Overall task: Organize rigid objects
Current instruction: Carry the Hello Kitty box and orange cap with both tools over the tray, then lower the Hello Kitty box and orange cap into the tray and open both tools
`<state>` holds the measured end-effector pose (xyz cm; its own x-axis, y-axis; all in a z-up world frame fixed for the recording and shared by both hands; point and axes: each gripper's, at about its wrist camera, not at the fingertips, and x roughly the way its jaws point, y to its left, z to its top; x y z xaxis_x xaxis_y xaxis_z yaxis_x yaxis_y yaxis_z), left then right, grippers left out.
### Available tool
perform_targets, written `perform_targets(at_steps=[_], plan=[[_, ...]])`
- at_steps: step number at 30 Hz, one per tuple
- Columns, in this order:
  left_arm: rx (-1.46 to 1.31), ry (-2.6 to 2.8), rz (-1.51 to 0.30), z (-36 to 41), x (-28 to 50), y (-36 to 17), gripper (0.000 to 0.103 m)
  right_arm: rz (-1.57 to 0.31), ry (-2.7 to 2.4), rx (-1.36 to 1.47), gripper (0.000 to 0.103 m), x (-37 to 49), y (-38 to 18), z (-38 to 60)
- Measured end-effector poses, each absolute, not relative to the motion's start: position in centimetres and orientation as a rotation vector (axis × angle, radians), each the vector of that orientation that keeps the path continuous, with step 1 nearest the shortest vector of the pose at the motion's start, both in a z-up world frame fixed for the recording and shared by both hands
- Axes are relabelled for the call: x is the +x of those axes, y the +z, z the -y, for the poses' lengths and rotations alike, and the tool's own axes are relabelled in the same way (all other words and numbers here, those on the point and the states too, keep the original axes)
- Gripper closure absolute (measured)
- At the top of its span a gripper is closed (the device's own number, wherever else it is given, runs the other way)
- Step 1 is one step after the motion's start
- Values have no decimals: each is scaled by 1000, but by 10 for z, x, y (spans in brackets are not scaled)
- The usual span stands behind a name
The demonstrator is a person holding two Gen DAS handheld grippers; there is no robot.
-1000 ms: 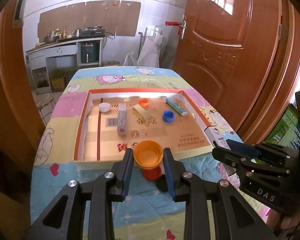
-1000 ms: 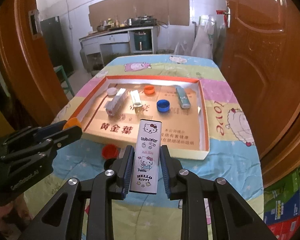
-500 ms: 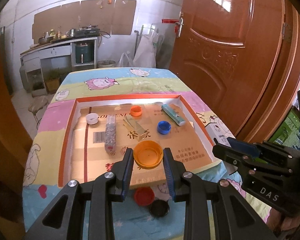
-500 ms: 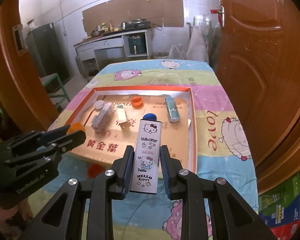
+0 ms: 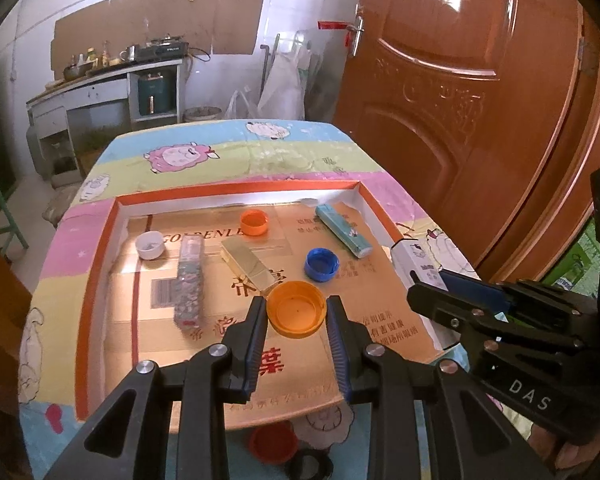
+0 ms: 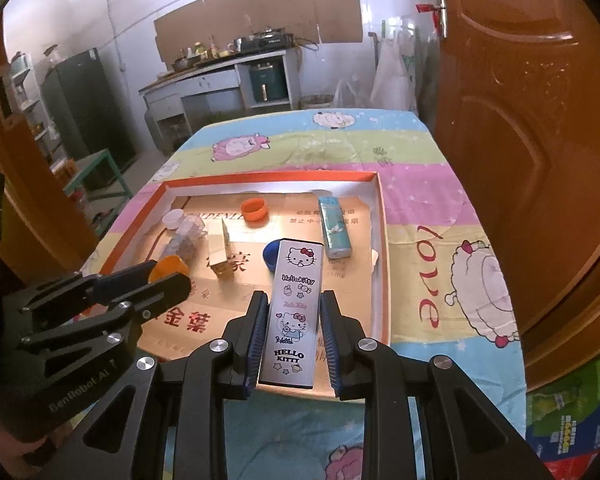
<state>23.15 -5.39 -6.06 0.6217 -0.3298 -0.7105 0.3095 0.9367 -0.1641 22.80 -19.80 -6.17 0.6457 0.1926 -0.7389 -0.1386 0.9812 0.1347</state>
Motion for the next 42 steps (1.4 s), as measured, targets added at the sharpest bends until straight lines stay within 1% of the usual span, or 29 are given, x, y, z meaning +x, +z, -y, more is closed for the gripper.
perform_targets(at_steps=[19,42], plan=[[-1,-388,-900,76,259,-93,72,-903,190,95,76,259,-91,205],[18,-385,-932,77,268,-110,73,-939,193,79,76,274,-108,201]])
